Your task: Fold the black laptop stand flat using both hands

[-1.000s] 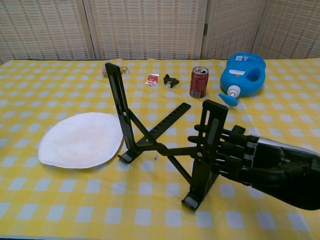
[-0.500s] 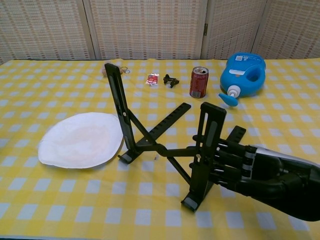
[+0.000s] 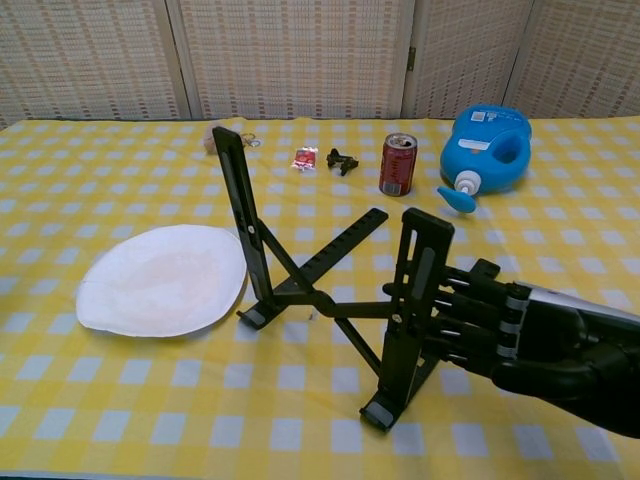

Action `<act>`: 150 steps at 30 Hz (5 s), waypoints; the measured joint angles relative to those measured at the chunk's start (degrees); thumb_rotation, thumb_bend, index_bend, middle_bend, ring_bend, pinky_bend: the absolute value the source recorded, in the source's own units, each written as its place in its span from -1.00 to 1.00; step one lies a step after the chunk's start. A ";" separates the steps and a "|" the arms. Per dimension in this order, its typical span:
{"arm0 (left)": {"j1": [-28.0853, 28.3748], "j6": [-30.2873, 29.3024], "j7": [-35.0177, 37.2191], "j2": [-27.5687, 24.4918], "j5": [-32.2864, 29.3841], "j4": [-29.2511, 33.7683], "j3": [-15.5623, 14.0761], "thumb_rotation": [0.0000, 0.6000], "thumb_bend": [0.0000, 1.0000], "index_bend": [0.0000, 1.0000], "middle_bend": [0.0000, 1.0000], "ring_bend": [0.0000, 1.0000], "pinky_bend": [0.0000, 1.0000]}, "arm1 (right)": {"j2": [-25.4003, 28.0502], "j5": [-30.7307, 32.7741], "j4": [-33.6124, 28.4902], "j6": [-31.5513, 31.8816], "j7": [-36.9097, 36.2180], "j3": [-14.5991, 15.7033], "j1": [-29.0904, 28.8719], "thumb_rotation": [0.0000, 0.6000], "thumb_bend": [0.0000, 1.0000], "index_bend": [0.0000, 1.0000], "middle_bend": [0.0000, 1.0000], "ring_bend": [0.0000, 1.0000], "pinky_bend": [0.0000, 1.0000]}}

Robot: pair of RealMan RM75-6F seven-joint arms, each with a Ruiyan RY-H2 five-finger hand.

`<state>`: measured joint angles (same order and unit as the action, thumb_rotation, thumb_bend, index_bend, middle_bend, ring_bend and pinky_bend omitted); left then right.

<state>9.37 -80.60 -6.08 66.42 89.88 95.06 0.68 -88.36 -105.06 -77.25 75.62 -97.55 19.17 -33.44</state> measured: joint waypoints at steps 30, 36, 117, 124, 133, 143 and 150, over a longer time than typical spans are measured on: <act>28.71 34.46 48.68 13.23 -1.71 -16.93 4.56 1.00 -0.22 -0.34 -0.80 -0.91 -1.00 | 12.67 2.17 -11.41 1.47 16.59 -3.21 1.10 1.00 -0.52 -1.00 -0.98 -0.89 -1.00; 32.70 36.59 53.66 17.14 -0.53 -20.12 3.78 1.00 -0.22 -0.28 -0.79 -0.91 -1.00 | 12.42 2.63 -11.08 0.40 16.05 -3.54 1.24 1.00 -0.52 -1.00 -0.98 -0.89 -1.00; 26.59 25.48 30.82 19.96 -10.77 -5.77 1.65 1.00 -0.19 -0.59 -0.66 -0.92 -1.00 | 13.59 0.59 -15.16 -10.63 33.89 -5.62 -3.46 1.00 -0.52 -1.00 -1.00 -0.97 -1.00; 25.18 22.12 28.40 17.95 -9.18 -4.22 1.90 1.00 -0.19 -0.71 -0.72 -0.98 -1.00 | 10.91 5.04 -18.25 -12.67 40.97 -8.95 -3.78 1.00 -0.52 -1.00 -1.00 -0.97 -1.00; 23.39 18.18 26.25 14.94 -6.59 -2.92 2.17 1.00 -0.19 -0.72 -0.73 -0.98 -1.00 | 7.21 14.90 -21.47 -14.31 51.23 -14.53 -2.70 1.00 -0.52 -1.00 -1.00 -0.98 -1.00; 22.98 18.22 27.14 14.27 -5.92 -2.96 2.16 1.00 -0.19 -0.72 -0.73 -0.98 -1.00 | 6.06 20.60 -21.29 -15.34 53.91 -18.27 -0.91 1.00 -0.52 -1.00 -1.00 -0.98 -1.00; 22.92 18.06 26.69 13.94 -5.65 -2.35 2.48 1.00 -0.19 -0.72 -0.73 -0.98 -1.00 | 6.63 21.42 -20.36 -15.11 54.89 -18.30 0.61 1.00 -0.52 -1.00 -1.00 -0.98 -1.00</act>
<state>32.29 -62.53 20.61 80.36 84.23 92.71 3.16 -81.73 -83.64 -97.61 60.51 -42.66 0.87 -32.83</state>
